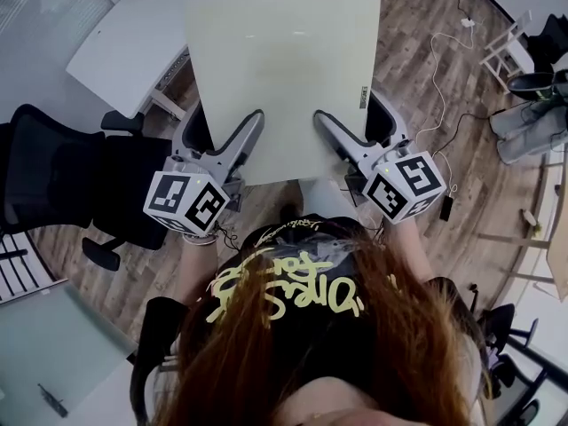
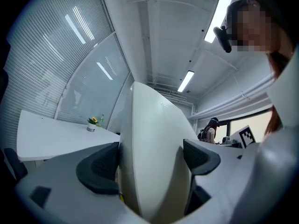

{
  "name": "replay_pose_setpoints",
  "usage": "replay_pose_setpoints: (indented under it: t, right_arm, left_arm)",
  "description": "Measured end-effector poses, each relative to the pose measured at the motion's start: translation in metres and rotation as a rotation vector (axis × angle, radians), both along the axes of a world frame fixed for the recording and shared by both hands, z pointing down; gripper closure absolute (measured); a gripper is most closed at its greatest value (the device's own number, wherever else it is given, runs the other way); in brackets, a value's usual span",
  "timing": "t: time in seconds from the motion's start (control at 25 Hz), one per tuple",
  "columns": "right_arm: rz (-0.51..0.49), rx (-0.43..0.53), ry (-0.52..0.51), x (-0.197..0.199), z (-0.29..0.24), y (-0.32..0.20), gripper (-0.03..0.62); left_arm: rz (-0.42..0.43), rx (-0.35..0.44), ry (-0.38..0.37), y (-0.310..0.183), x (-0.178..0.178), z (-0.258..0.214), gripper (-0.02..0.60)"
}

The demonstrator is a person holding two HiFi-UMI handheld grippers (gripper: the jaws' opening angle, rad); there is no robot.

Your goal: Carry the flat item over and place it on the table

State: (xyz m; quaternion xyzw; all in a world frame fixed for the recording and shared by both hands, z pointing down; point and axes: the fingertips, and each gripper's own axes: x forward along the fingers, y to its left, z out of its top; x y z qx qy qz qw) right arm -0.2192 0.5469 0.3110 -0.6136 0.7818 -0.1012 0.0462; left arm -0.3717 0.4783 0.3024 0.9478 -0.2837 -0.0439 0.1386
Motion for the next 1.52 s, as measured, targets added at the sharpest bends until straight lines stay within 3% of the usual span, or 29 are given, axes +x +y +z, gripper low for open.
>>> replay_pose_setpoints:
  t: [0.24,0.88,1.12,1.52]
  right_arm:
    - [0.001,-0.008,0.0,0.004,0.001,-0.011,0.203]
    - [-0.049,0.043,-0.03,0.011,0.019,-0.034,0.203]
    - [-0.055,0.029,-0.032,0.045,0.013,-0.095,0.203]
    - [-0.069,0.021,-0.037,0.093,0.014,-0.157,0.203]
  left_arm:
    - [0.0,-0.019,0.007,-0.011,0.003,0.004,0.15]
    - [-0.052,0.022,-0.013,-0.026,0.007,0.016,0.15]
    - [-0.054,0.011,-0.014,-0.087,0.041,0.011,0.149]
    - [-0.068,0.008,-0.017,-0.145,0.088,0.011,0.149]
